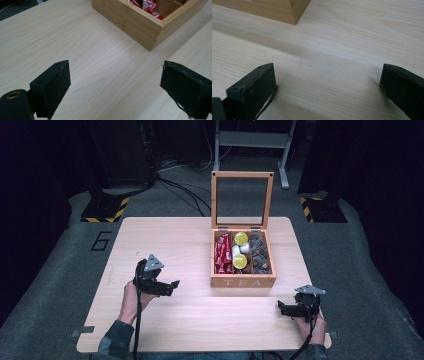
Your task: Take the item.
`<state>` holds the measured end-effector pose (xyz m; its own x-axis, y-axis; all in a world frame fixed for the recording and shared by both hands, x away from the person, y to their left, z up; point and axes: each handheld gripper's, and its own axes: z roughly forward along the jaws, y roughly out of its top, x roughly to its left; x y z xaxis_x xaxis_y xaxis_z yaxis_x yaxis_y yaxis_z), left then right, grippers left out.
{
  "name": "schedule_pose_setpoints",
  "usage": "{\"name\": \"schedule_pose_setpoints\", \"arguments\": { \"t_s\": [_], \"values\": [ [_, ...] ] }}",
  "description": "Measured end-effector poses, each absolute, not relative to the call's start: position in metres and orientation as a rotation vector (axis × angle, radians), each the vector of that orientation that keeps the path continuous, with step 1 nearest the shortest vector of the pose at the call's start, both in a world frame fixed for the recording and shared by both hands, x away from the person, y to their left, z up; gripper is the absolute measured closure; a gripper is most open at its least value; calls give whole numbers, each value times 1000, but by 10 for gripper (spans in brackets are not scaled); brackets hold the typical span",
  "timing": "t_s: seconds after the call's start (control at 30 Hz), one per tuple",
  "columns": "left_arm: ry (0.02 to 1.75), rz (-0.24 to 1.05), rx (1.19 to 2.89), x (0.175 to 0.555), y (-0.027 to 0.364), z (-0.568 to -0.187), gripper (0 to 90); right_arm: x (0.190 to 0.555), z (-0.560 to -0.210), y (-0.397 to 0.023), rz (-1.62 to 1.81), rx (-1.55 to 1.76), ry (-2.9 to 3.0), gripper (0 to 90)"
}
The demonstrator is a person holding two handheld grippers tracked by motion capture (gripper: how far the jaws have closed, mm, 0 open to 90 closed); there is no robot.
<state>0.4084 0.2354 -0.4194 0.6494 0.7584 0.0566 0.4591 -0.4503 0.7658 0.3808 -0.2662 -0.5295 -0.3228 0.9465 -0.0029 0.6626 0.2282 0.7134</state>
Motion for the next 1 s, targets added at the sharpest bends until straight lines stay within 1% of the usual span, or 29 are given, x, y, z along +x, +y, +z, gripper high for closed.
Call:
{"name": "schedule_pose_setpoints", "arguments": {
  "t_s": [0.67, 1.0],
  "values": [
    [835, 506, 2137, 437, 193, -394, 97, 381, -530, -266, 864, 1478, 2068, 0],
    [765, 495, 2170, 451, 164, -384, 101, 381, -530, -266, 864, 1479, 2068, 0]
  ]
}}
